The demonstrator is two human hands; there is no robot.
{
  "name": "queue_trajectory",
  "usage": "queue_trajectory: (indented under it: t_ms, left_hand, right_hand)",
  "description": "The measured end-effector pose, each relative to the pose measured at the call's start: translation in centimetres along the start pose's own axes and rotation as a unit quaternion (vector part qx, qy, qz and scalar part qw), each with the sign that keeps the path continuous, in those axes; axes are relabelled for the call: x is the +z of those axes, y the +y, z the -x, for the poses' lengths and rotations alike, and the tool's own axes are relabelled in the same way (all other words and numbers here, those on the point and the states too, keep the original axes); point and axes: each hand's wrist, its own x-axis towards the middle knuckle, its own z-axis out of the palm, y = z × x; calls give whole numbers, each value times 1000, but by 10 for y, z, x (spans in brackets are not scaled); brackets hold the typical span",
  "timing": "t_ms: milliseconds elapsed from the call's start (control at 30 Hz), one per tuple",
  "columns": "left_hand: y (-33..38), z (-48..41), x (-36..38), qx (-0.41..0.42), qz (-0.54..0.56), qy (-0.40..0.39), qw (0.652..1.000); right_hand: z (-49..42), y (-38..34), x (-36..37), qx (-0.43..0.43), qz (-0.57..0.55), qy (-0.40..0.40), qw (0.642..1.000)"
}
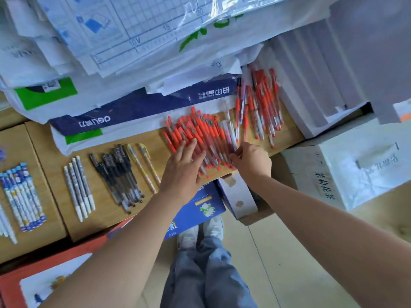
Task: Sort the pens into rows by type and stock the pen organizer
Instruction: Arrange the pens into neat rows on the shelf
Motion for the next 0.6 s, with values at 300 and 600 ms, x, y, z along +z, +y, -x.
queue_trajectory:
  t_ms: [300, 600]
  left_hand:
    - [-2, -4, 0, 15, 2, 44, 999]
    - [-4, -14, -8, 28, 33, 107, 993]
  right_hand:
    - [-4, 2, -1, 38, -16, -13, 999]
    - [3, 3, -3, 49, -71, 16, 996]
